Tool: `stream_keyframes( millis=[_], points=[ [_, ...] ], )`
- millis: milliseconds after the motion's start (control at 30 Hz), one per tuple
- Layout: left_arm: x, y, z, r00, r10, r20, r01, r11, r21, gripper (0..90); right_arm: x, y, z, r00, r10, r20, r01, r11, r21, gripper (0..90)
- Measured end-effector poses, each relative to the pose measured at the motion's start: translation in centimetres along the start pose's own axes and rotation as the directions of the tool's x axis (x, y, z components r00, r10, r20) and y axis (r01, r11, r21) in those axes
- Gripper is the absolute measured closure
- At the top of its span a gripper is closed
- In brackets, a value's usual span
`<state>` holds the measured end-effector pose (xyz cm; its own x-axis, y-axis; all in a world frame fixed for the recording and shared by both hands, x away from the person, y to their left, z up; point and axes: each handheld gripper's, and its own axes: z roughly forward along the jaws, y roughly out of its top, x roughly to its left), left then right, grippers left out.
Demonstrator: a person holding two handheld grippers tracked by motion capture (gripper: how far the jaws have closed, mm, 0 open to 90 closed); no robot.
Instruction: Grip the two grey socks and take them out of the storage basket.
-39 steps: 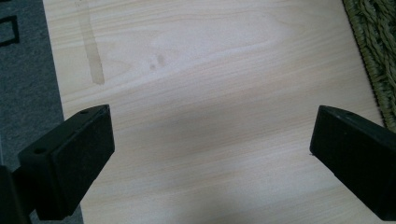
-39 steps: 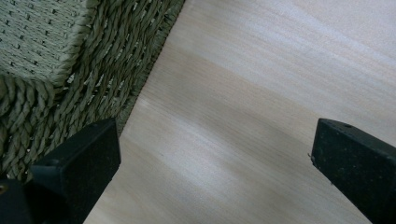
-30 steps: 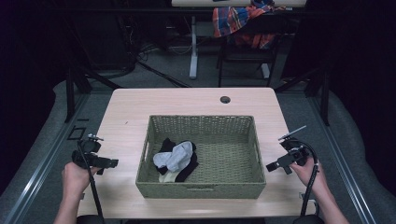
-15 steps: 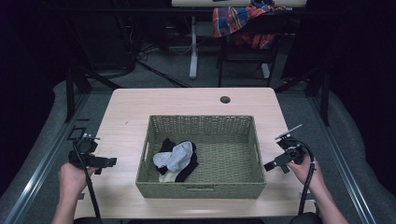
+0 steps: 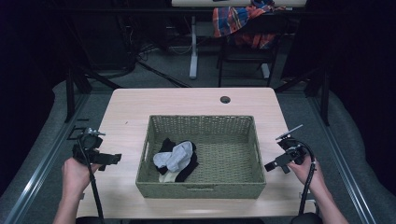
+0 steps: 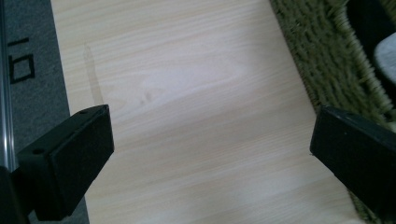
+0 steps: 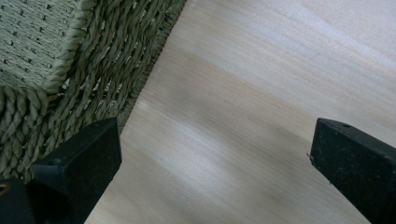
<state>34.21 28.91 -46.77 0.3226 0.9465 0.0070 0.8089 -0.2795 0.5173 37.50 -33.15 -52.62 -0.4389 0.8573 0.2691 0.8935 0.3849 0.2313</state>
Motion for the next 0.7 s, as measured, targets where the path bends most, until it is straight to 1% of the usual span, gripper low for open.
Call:
stream_keyframes(
  millis=[33,100,133,167,200,267,300,333,400,433,467,533,567,600,633,700],
  points=[
    [-0.2,0.2,-0.2,1.0000,0.006,0.007,-0.006,1.0000,-0.007,0.0,0.2,-0.3,0.4,0.9989,0.045,-0.012,-0.046,0.9973,-0.057,1.9],
    [-0.7,0.6,-0.6,0.9997,0.024,0.010,-0.024,0.9995,-0.018,0.0,-0.1,-0.1,-0.1,1.0000,-0.002,0.000,0.002,1.0000,0.007,1.9],
    [-1.0,0.7,-0.8,0.9993,0.035,0.013,-0.035,0.9992,-0.020,0.0,0.1,-0.3,0.2,0.9996,0.028,-0.003,-0.028,0.9992,-0.029,1.9],
    [-1.3,0.9,-1.0,0.9990,0.042,0.015,-0.042,0.9987,-0.028,0.0,0.1,-0.3,0.2,0.9994,0.036,0.003,-0.036,0.9990,-0.029,1.9],
    [-1.6,1.0,-1.2,0.9985,0.053,0.015,-0.052,0.9980,-0.035,0.0,0.1,-0.3,0.1,0.9994,0.036,0.002,-0.036,0.9989,-0.029,1.9],
    [-2.3,1.4,-1.6,0.9970,0.075,0.018,-0.074,0.9961,-0.047,0.0,-0.1,-0.2,-0.1,1.0000,0.007,0.002,-0.007,1.0000,-0.001,1.9],
    [-2.7,1.6,-1.9,0.9960,0.088,0.017,-0.087,0.9947,-0.055,0.0,0.1,-0.3,0.1,0.9996,0.027,0.003,-0.027,0.9993,-0.026,2.0],
    [-3.0,1.8,-2.3,0.9950,0.098,0.018,-0.097,0.9933,-0.063,0.0,0.1,-0.3,0.1,0.9994,0.033,0.006,-0.033,0.9989,-0.033,1.9],
    [-3.7,2.3,-2.9,0.9931,0.115,0.020,-0.113,0.9903,-0.080,0.0,0.2,-0.3,0.1,0.9993,0.037,0.007,-0.037,0.9989,-0.027,2.0],
    [-4.0,2.6,-3.2,0.9925,0.120,0.023,-0.118,0.9889,-0.091,0.0,0.1,-0.3,0.1,0.9995,0.032,0.007,-0.032,0.9992,-0.022,2.0],
    [-4.4,2.8,-3.4,0.9917,0.126,0.028,-0.122,0.9876,-0.099,0.0,0.2,-0.3,0.1,0.9993,0.037,0.007,-0.037,0.9990,-0.026,2.0],
    [-5.1,3.3,-3.8,0.9888,0.146,0.033,-0.142,0.9844,-0.104,0.0,0.1,-0.3,0.1,0.9995,0.033,0.006,-0.032,0.9992,-0.024,2.0],
    [-5.4,3.5,-4.0,0.9873,0.155,0.036,-0.150,0.9830,-0.106,0.0,0.1,-0.3,0.0,0.9997,0.023,0.002,-0.023,0.9995,-0.023,2.0],
    [-5.7,3.7,-4.1,0.9856,0.164,0.042,-0.158,0.9815,-0.108,0.0,0.0,-0.2,-0.1,0.9999,0.010,0.005,-0.010,0.9999,-0.006,2.0],
    [-6.1,3.9,-4.2,0.9838,0.171,0.053,-0.165,0.9804,-0.108,0.0,0.0,-0.2,-0.2,1.0000,0.007,0.007,-0.007,1.0000,-0.002,2.1],
    [-6.7,4.4,-4.2,0.9804,0.185,0.068,-0.177,0.9781,-0.109,0.0,0.1,-0.2,-0.1,0.9999,0.012,0.001,-0.012,0.9999,-0.011,2.1]
  ],
)
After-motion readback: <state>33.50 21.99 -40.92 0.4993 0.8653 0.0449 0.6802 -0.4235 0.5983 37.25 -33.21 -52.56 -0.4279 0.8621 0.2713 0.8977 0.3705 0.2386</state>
